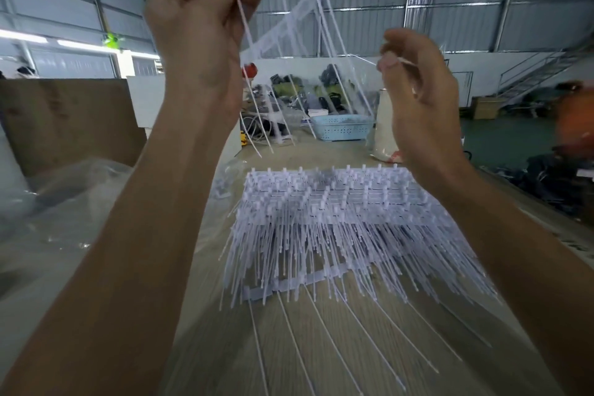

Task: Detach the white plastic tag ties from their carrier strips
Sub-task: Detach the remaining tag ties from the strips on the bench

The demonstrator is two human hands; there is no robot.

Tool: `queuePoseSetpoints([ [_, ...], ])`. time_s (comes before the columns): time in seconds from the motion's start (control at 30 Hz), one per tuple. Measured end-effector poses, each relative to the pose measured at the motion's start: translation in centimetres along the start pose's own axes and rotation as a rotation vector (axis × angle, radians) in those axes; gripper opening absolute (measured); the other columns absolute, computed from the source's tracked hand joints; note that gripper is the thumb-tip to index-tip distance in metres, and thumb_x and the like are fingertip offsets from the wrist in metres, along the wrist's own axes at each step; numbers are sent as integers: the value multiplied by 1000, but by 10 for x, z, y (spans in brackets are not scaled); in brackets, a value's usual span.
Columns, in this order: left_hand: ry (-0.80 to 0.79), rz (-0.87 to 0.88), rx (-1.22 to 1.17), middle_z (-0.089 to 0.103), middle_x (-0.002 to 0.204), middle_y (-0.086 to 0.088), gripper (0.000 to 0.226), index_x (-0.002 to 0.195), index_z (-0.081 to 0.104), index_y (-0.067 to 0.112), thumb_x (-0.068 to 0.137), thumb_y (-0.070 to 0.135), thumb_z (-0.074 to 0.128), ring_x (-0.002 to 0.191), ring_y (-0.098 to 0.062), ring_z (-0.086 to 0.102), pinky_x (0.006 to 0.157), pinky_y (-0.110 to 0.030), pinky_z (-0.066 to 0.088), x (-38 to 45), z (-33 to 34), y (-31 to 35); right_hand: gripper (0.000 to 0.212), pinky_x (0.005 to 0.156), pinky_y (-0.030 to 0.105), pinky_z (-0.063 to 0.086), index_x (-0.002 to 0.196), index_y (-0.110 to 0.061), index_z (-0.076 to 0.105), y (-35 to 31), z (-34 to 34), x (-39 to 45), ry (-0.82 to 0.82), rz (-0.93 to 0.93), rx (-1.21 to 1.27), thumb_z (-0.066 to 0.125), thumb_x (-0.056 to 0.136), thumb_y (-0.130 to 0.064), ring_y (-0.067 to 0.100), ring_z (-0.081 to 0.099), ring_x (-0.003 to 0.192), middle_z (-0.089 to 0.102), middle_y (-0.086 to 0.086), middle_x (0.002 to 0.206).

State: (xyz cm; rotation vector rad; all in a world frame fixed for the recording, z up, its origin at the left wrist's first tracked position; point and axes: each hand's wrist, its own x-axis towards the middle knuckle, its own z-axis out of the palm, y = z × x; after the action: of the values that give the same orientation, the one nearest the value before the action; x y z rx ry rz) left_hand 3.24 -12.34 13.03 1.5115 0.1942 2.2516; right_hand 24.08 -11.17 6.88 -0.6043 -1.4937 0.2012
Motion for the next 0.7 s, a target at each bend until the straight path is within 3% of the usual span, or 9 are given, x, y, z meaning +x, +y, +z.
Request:
queuePoseSetpoints([
  [0.13,3,35,151,69,112,-26,18,109,65,-4,92,-6,61,100,-32,72,84,-34,57,-7,12,8,34,87,14,50,136,-12,52,-21,-3,5,41,-27,72,49,104,-25,3,58,114,59,-1,127],
  [0.3,-186,161,459,66,117,-22,30,121,60,-9,92,-2,64,94,-17,74,84,-33,60,-30,39,17,62,103,23,49,149,-27,38,-33,-7,6,-292,-16,-54,66,95,-37,-4,52,124,50,-10,143],
  [0.4,-344,155,531,62,126,-19,38,130,56,-3,92,-4,63,102,-19,71,88,-36,59,-40,52,19,76,106,32,48,152,-27,35,-31,-7,5,-427,33,-47,76,88,-32,2,53,128,51,-9,146],
  [0.5,-536,53,455,56,137,-19,50,142,46,-1,94,-5,61,118,-27,64,96,-44,56,-46,58,17,55,93,34,58,137,-21,49,-26,-3,3,-312,29,16,76,89,-17,4,65,110,62,-11,126],
  [0.6,-664,-59,317,57,138,-20,55,152,29,3,102,6,51,126,-27,60,96,-46,56,-45,55,17,25,89,40,59,110,-19,63,-20,-3,6,-193,56,104,61,94,0,14,69,103,69,-3,109],
  [0.7,-562,-152,190,65,127,-17,47,151,29,14,106,15,44,117,-29,66,88,-44,57,-35,38,13,30,79,24,55,95,-17,73,-18,-9,12,-97,115,228,54,93,6,15,69,101,74,0,104],
])
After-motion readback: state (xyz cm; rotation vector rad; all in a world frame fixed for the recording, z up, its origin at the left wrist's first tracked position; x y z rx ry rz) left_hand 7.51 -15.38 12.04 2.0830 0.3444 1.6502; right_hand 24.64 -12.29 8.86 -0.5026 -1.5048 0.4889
